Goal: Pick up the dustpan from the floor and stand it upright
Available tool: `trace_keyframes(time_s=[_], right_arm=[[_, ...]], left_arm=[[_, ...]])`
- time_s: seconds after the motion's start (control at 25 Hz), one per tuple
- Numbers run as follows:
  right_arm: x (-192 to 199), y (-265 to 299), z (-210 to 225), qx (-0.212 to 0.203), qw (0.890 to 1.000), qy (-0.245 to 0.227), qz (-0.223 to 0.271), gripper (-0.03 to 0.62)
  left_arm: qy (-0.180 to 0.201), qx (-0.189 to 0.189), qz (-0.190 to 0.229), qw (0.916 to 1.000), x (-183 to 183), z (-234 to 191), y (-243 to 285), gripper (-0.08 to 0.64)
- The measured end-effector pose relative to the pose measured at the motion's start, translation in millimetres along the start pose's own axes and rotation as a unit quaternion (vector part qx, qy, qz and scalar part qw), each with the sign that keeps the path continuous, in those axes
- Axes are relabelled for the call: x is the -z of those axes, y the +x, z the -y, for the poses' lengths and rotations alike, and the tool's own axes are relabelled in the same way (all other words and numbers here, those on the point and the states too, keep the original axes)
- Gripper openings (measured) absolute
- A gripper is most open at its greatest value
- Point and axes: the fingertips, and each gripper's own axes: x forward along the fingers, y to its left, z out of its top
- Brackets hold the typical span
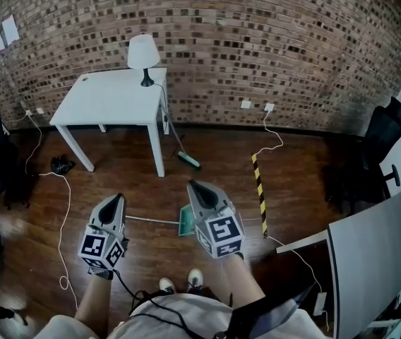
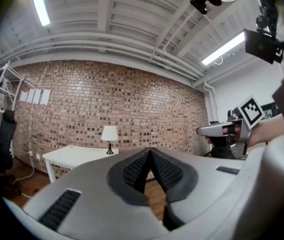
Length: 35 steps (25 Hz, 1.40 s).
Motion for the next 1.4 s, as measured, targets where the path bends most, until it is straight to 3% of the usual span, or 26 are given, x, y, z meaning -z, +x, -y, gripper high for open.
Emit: trace_keyframes(time_s=[0.28,0.4,0.48,0.6,0.68,0.76,0.8,0.92,1.12,1.24,1.4], right_arm=[[30.0,62.0,-46.2,-0.044,0.997,-0.059,-0.033,0.003],[53.1,82.3,-65.9,-0.050,0.996,-0.063,-0.045,0.003],[76.2,94.5,-79.6,-0.063,0.995,-0.055,-0.060,0.003],[114.1,118.5,-99.2,-0.095,0.991,-0.041,-0.081,0.011],[146.4,139.6,-108.9,-0.131,0.987,-0.024,-0.088,0.031],[183.4,164.4,-113.4,-0.161,0.982,-0.014,-0.101,0.129],[202.5,177.5,-114.6,-0.172,0.979,-0.018,-0.110,0.148],[266.8,213.6,-115.8,-0.196,0.971,-0.025,-0.138,0.150],[392.5,270.8,-107.5,-0.220,0.963,-0.020,-0.155,0.160],[495.4,292.9,-111.4,-0.241,0.947,-0.061,-0.202,0.160],[637.6,302.4,-131.1,-0.277,0.921,-0.056,-0.269,0.213]], left_arm=[[-0.039,-0.033,-0.023,0.9984,47.8,-71.8,-7.0,0.017],[-0.064,-0.035,-0.045,0.9964,84.9,-97.5,-11.6,0.093],[-0.076,-0.039,-0.064,0.9942,111.2,-108.0,-19.2,0.095],[-0.125,-0.050,-0.095,0.9864,155.8,-128.5,-21.0,0.095],[-0.178,-0.060,-0.120,0.9748,194.1,-146.8,-15.8,0.122],[-0.210,-0.073,-0.142,0.9647,233.9,-166.4,-7.7,0.130],[-0.218,-0.077,-0.149,0.9614,253.4,-176.2,-2.5,0.130],[-0.234,-0.081,-0.162,0.9551,318.3,-201.9,12.0,0.161],[-0.254,-0.086,-0.172,0.9481,456.0,-231.8,27.9,0.213],[-0.266,-0.079,-0.195,0.9409,552.6,-230.8,39.8,0.237],[-0.298,-0.077,-0.221,0.9254,678.7,-219.5,50.5,0.260]])
